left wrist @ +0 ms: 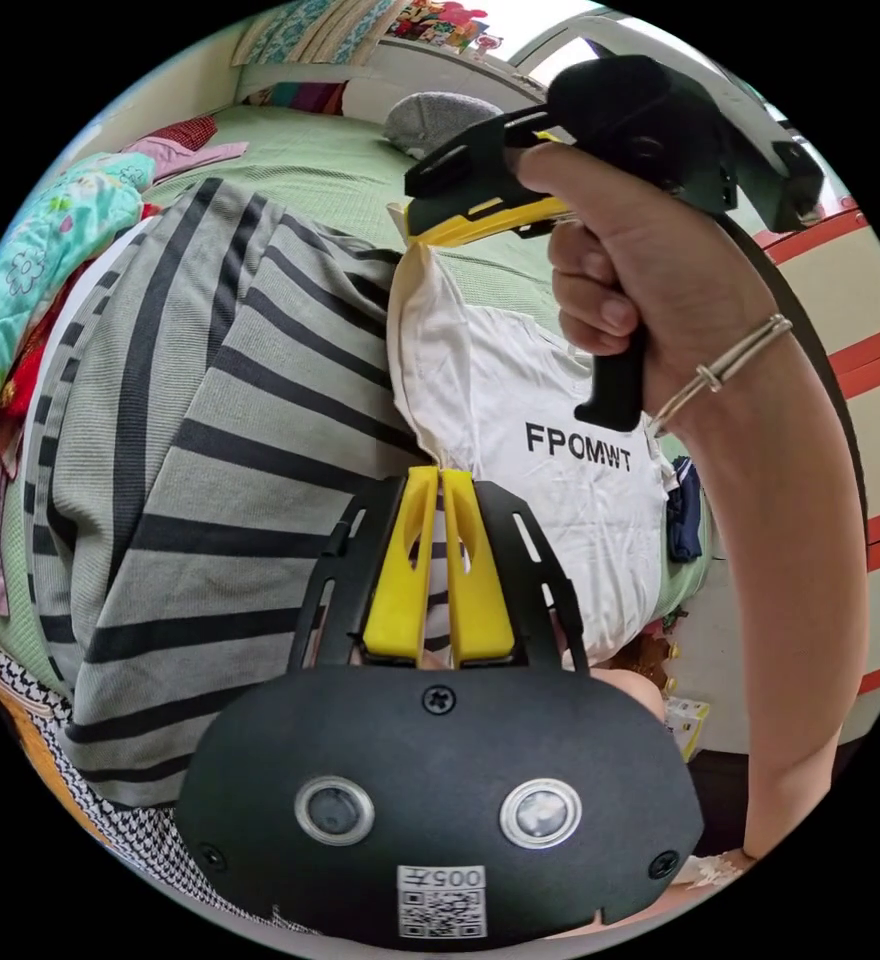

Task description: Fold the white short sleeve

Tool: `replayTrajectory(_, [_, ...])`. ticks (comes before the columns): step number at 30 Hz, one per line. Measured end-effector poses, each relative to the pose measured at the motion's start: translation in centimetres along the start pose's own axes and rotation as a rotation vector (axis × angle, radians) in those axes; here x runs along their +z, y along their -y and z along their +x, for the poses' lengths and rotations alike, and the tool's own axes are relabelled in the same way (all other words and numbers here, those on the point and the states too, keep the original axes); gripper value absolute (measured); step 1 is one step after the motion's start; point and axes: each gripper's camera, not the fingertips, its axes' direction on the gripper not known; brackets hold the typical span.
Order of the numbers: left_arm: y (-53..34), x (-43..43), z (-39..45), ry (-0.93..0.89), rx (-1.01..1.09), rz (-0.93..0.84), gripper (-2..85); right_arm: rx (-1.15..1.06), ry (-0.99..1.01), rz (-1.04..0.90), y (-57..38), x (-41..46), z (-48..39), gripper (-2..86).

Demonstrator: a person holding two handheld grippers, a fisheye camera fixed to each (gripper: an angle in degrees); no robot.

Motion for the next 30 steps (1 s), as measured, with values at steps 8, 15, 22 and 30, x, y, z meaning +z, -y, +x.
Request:
replayTrajectory(8, [-0.6,0.7,2.5,0.009,0.098,0.021,0.3,0.074,0.075,0.042,-2.9,-2.0,6.3,-0.3])
replayTrajectory(15, [-0.8,2.2,4.3,-0.036,0.147,0.000,-0.1,0.177,0.086,0.052,-6.4,-2.1,13.6,-0.4])
replayTrajectory(22, [-0.8,4.0,5.8,-0.018,0.171,-0.027,0.8,0.303,0.075,0.009,-11.9,1.6,21.8,0.3])
replayTrajectory(30, [-0.5,6.2,6.8,0.031,0.179,-0.059,6.2,0.369,0.161,-0.043,-18.9,6.8,28.7,6.8])
